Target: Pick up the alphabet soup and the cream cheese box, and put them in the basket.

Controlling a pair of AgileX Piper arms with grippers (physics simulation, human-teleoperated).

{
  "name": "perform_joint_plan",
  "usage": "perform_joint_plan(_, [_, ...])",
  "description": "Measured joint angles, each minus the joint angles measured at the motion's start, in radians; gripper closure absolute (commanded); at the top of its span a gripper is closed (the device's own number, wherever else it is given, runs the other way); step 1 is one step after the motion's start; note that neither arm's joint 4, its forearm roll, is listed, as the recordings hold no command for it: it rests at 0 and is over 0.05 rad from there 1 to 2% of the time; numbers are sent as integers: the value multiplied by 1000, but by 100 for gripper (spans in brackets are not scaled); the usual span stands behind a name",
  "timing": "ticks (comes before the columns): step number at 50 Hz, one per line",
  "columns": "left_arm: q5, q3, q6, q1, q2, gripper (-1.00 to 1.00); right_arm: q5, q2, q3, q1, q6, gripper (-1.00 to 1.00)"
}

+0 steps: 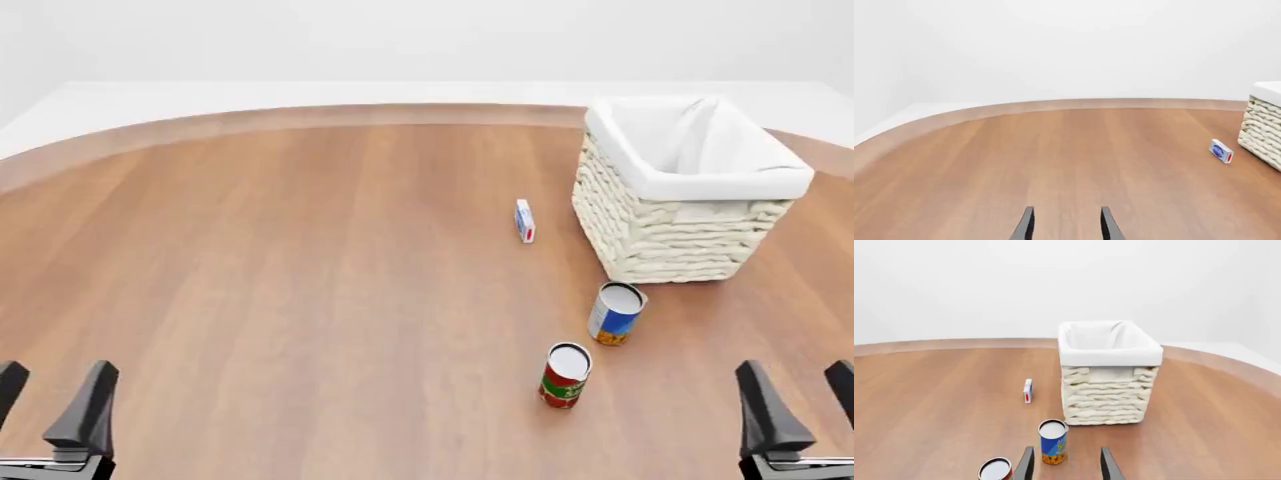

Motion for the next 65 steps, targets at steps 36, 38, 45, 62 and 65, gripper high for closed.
perform_joint_plan(36, [0, 0, 0, 0, 0, -100, 5, 132, -107, 104, -46, -100])
perform_joint_plan(38, [0, 0, 0, 0, 0, -100, 6, 145, -117, 116, -51, -100])
perform_joint_plan(45, [0, 0, 0, 0, 0, -100, 5, 194, -155, 162, -70, -100])
perform_joint_plan(62, [0, 0, 0, 0, 0, -100, -76, 393, -232, 302, -97, -100])
perform_joint_plan(65, [0, 0, 0, 0, 0, -100, -92, 429, -244, 326, -99, -100])
